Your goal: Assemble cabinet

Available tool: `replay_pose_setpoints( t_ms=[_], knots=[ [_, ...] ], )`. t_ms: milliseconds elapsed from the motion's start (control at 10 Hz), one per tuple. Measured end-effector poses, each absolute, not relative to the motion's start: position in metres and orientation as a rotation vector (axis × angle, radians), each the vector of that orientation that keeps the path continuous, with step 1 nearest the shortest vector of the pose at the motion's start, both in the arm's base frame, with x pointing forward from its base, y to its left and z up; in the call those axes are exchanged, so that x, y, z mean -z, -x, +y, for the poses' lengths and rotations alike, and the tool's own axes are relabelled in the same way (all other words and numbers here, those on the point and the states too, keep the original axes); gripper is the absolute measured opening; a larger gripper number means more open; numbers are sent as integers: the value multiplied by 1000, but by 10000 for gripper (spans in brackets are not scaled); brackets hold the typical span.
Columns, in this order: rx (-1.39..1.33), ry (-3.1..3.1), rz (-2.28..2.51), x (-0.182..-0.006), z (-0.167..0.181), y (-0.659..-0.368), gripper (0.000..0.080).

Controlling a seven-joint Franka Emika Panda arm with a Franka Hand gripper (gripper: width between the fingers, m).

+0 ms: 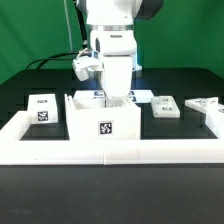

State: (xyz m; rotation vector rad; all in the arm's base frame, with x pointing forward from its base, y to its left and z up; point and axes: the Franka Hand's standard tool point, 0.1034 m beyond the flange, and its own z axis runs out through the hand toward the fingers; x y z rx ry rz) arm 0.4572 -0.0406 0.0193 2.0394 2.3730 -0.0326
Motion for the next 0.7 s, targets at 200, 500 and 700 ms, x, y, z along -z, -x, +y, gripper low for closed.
replay_pose_setpoints(
  t_ms=[200, 500, 700],
  knots=[
    [33, -2039, 2373, -19, -41, -457, 34],
    [12, -2094, 2325, -19, -17, -464, 34],
    [-18, -2155, 2260, -19, 8, -479, 34]
  ],
)
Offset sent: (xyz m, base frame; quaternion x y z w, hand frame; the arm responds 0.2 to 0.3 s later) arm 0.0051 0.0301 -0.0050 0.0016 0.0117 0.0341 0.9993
